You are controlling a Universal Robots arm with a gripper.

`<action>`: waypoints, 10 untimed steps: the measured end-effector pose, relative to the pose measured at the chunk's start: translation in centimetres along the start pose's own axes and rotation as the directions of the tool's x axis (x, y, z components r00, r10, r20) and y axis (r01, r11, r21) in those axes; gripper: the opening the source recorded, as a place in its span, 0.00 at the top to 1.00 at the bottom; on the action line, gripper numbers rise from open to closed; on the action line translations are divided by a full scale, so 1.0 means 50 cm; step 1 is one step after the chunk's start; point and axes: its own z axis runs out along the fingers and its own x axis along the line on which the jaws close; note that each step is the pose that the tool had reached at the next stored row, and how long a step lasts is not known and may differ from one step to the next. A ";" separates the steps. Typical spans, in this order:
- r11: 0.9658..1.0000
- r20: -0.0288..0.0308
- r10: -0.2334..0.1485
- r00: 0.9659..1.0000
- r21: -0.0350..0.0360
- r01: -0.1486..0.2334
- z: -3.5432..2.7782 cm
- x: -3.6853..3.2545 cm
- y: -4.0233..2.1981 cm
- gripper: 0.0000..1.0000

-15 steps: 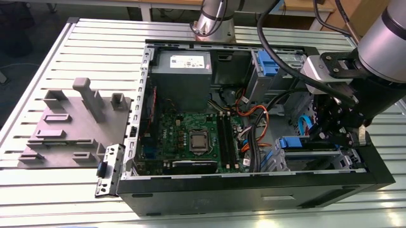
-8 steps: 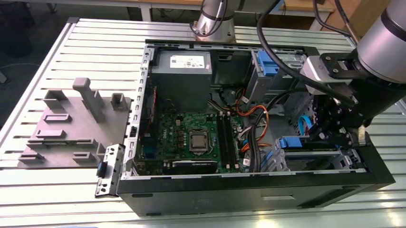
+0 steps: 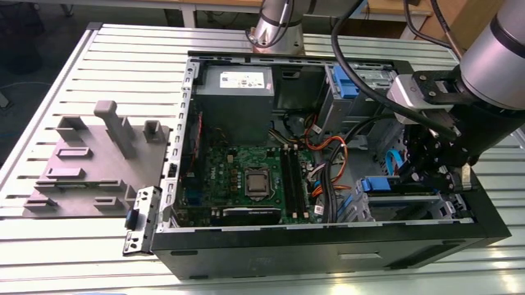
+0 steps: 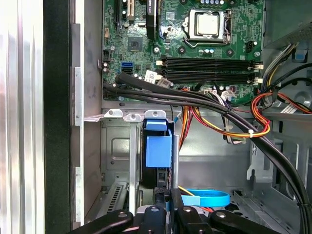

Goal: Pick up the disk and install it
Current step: 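Insert the first disk wire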

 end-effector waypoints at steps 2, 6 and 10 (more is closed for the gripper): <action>1.000 0.000 0.000 1.000 0.000 0.000 0.000 0.000 0.000 0.84; 1.000 0.000 0.000 1.000 0.000 0.000 0.004 0.000 0.000 0.84; 1.000 0.000 0.000 1.000 0.000 0.000 0.004 0.000 0.000 0.84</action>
